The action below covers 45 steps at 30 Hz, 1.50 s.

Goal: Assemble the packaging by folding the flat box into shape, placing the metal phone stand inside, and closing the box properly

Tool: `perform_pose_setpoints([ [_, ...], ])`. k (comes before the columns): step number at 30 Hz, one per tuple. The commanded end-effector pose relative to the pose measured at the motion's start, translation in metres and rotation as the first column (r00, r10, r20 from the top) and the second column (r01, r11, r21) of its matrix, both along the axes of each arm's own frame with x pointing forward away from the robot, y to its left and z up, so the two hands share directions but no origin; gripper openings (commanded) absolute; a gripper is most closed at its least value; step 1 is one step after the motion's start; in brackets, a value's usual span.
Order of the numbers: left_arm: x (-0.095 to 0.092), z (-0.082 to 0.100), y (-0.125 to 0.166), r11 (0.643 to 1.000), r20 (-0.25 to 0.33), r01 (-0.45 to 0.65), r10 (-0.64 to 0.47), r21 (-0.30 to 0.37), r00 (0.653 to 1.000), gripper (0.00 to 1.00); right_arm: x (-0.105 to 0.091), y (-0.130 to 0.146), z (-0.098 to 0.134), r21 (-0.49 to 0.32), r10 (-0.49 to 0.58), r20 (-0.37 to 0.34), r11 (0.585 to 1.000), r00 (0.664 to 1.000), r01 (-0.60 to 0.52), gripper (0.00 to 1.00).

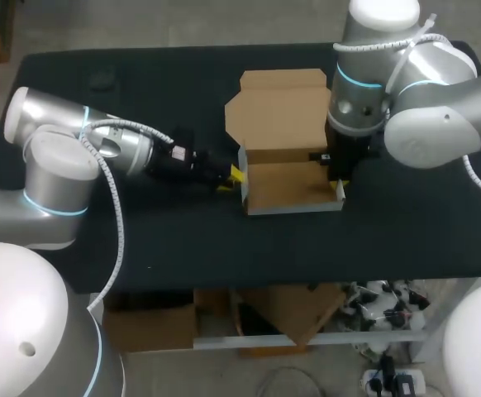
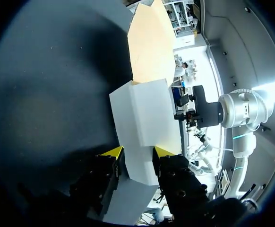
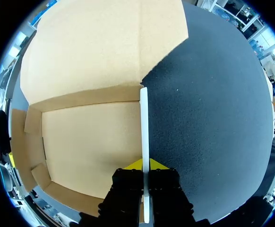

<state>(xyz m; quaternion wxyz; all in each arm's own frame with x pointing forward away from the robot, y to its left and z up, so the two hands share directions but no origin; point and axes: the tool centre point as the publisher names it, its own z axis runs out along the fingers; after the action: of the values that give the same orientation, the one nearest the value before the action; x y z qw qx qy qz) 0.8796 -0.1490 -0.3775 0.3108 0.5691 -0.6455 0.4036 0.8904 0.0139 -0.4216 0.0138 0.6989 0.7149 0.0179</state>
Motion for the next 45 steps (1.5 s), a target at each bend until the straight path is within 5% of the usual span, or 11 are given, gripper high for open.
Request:
perform_pose_setpoints([
  [1, 0.001, 0.001, -0.002, 1.0, 0.0, 0.004, -0.004, -0.009, 1.0, 0.4, 0.0, 0.001, -0.001, 0.0, 0.0, -0.001, 1.0, 1.0, 0.0, 0.0],
  [12, 0.002, 0.001, -0.012, 1.0, 0.001, 0.007, -0.007, 0.004, 1.0, 0.38, 0.0, 0.001, -0.001, 0.0, 0.0, -0.001, 1.0, 1.0, 0.0, 0.0],
  [26, -0.001, 0.005, -0.023, 0.989, 0.04, -0.052, 0.047, 0.14, 0.998, 0.38, 0.0, 0.001, -0.001, 0.0, 0.0, -0.001, 1.0, 1.0, 0.0, 0.0],
  [45, 0.007, 0.001, -0.024, 0.929, 0.069, -0.114, 0.096, 0.352, 0.993, 0.38, 0.0, 0.001, -0.001, 0.0, 0.0, -0.001, 1.0, 1.0, 0.0, 0.0],
])
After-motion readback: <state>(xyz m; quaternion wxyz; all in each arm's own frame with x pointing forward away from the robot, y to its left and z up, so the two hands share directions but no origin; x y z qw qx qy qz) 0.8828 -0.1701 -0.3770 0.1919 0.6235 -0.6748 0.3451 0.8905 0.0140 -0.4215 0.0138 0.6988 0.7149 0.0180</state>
